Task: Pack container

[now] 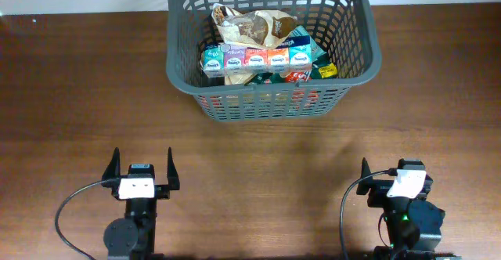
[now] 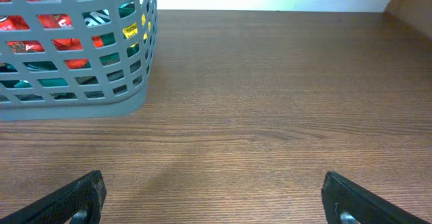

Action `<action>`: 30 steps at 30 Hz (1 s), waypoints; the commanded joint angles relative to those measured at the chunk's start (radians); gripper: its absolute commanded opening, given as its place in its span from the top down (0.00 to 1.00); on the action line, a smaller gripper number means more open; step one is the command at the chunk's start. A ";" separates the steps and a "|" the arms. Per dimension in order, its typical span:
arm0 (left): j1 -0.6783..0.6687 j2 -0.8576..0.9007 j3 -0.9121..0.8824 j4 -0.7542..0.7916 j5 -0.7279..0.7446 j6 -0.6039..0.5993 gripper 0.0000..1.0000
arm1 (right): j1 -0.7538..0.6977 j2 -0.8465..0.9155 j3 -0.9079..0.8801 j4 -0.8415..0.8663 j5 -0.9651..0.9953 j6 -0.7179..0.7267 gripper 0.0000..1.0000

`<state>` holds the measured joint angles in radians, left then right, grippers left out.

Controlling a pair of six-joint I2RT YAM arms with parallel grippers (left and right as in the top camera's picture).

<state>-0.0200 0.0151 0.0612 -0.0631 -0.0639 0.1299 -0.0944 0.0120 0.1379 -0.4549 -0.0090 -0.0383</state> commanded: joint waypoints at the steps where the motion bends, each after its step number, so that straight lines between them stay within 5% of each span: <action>1: 0.005 -0.010 -0.016 -0.059 -0.012 -0.002 0.01 | 0.009 -0.009 -0.008 0.003 -0.006 -0.006 0.01; 30: 0.005 -0.003 -0.016 -0.095 -0.011 -0.002 0.01 | 0.009 -0.009 -0.008 0.003 -0.006 -0.006 0.01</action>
<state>-0.0200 0.0147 0.0570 -0.1589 -0.0643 0.1299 -0.0944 0.0120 0.1379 -0.4549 -0.0090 -0.0383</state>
